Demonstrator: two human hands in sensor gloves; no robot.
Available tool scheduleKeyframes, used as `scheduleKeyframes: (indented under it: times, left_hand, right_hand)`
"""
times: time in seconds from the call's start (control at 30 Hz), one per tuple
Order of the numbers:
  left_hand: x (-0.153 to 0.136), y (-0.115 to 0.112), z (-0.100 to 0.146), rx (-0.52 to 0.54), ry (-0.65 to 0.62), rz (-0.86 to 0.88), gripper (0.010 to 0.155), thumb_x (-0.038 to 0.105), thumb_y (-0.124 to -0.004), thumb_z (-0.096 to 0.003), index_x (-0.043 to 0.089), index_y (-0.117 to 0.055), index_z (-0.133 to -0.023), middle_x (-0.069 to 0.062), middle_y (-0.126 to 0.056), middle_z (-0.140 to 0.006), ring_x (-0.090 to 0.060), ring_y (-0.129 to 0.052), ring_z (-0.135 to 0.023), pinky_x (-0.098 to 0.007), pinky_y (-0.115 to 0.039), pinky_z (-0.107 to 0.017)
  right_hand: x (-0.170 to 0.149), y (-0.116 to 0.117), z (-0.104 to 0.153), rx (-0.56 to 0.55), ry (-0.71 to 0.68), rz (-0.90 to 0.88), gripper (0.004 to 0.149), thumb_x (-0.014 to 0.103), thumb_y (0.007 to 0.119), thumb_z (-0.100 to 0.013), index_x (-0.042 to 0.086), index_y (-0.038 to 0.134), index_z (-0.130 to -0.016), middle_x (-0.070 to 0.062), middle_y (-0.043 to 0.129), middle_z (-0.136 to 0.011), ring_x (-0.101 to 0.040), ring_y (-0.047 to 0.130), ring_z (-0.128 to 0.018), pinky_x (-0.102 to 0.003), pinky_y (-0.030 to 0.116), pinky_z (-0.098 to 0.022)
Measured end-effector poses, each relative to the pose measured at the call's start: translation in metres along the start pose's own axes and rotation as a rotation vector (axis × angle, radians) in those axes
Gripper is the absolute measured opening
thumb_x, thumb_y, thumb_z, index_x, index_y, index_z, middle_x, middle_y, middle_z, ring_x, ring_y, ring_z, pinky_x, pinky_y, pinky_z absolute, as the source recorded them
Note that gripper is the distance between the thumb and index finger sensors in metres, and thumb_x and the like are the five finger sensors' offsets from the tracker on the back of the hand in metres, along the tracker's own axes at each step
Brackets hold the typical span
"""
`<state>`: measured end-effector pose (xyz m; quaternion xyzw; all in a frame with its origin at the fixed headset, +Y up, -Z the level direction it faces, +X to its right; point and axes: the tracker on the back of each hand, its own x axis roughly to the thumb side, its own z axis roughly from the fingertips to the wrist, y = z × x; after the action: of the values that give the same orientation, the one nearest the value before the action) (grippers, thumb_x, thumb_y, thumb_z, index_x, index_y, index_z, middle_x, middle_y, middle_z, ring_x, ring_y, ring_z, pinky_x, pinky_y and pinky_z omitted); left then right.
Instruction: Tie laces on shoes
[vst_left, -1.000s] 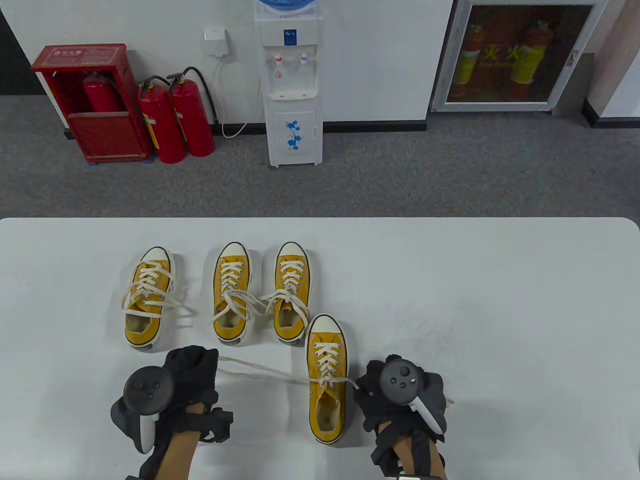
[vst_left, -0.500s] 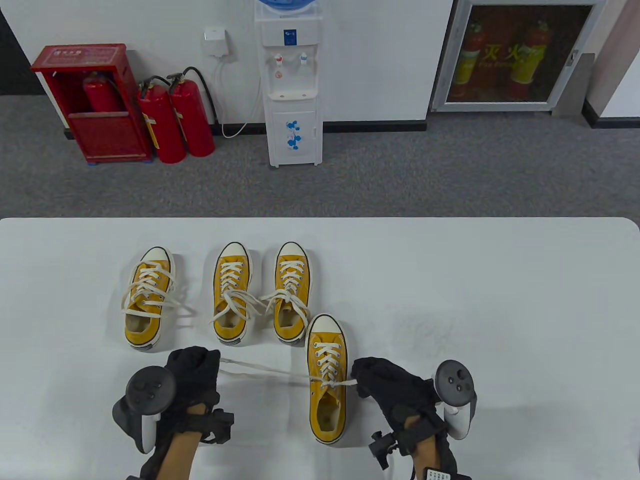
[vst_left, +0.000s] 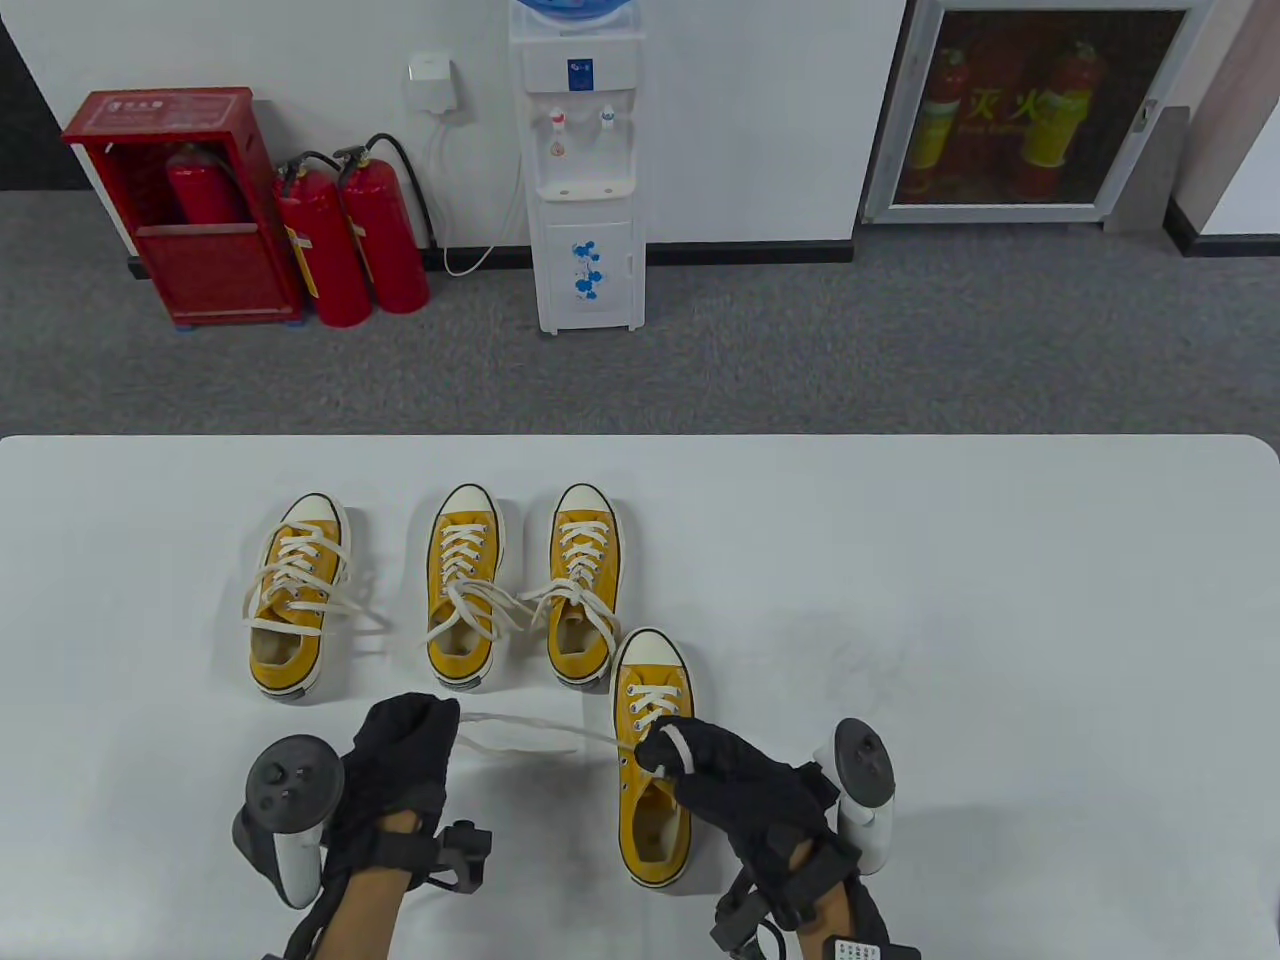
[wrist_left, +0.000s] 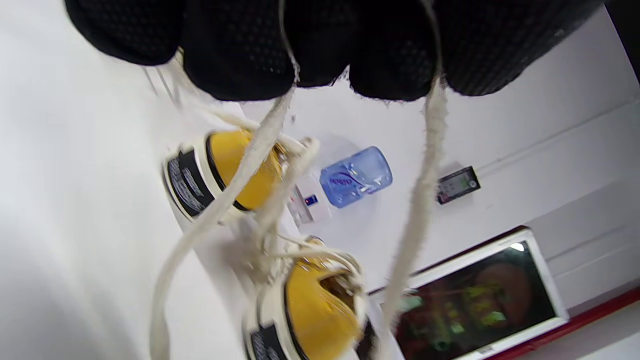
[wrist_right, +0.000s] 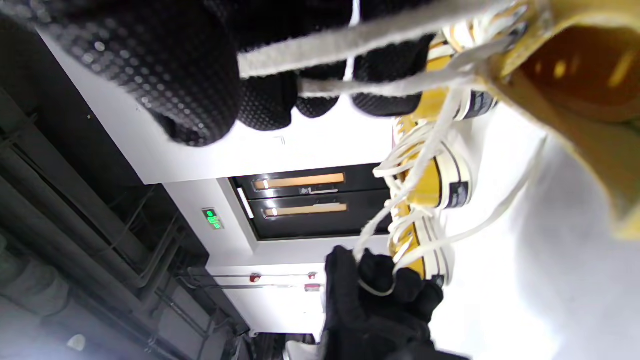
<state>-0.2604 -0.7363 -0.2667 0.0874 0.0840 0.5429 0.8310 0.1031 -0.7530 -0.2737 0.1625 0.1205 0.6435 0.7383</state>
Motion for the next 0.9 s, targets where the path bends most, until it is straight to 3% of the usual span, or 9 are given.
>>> scheduleKeyframes:
  times: [0.13, 0.23, 0.37, 0.67, 0.9]
  left_hand:
    - [0.013, -0.008, 0.005, -0.067, -0.061, 0.079, 0.039, 0.056, -0.079, -0.0463, 0.027, -0.088, -0.071, -0.002, -0.088, -0.072, -0.026, -0.094, -0.052, -0.060, -0.073, -0.056]
    - [0.023, -0.023, 0.011, -0.224, -0.115, 0.231, 0.039, 0.056, -0.079, -0.0470, 0.028, -0.088, -0.073, -0.001, -0.088, -0.074, -0.025, -0.094, -0.053, -0.059, -0.073, -0.057]
    - [0.039, -0.034, 0.019, -0.355, -0.208, 0.319, 0.039, 0.056, -0.079, -0.0474, 0.029, -0.087, -0.074, -0.001, -0.088, -0.075, -0.025, -0.094, -0.055, -0.059, -0.073, -0.059]
    - [0.074, -0.037, 0.038, -0.477, -0.415, 0.357, 0.039, 0.055, -0.082, -0.0468, 0.029, -0.090, -0.075, -0.001, -0.089, -0.075, -0.026, -0.093, -0.058, -0.063, -0.067, -0.065]
    - [0.084, -0.040, 0.045, -0.511, -0.460, 0.359, 0.039, 0.053, -0.085, -0.0460, 0.029, -0.091, -0.076, -0.001, -0.089, -0.076, -0.028, -0.092, -0.061, -0.066, -0.062, -0.069]
  right_hand:
    - [0.000, 0.000, -0.001, -0.036, 0.009, 0.040, 0.058, 0.036, 0.090, -0.043, 0.013, 0.076, -0.095, -0.008, 0.064, -0.105, -0.030, 0.085, -0.085, -0.074, 0.043, -0.070]
    - [0.001, -0.001, -0.001, -0.109, 0.024, 0.120, 0.057, 0.033, 0.090, -0.043, 0.013, 0.076, -0.095, -0.009, 0.064, -0.102, -0.024, 0.088, -0.074, -0.070, 0.051, -0.069]
    - [0.004, 0.002, -0.001, -0.193, 0.030, 0.277, 0.056, 0.029, 0.089, -0.043, 0.012, 0.075, -0.095, -0.009, 0.063, -0.100, -0.019, 0.089, -0.064, -0.062, 0.059, -0.065]
    - [0.011, 0.023, -0.010, -0.206, 0.004, 0.556, 0.058, 0.021, 0.086, -0.043, 0.010, 0.069, -0.097, -0.010, 0.056, -0.101, -0.015, 0.086, -0.053, -0.054, 0.066, -0.059]
    - [0.018, 0.043, -0.015, -0.133, -0.041, 0.835, 0.057, 0.017, 0.086, -0.041, 0.014, 0.074, -0.096, -0.008, 0.059, -0.098, -0.016, 0.083, -0.049, -0.055, 0.063, -0.061]
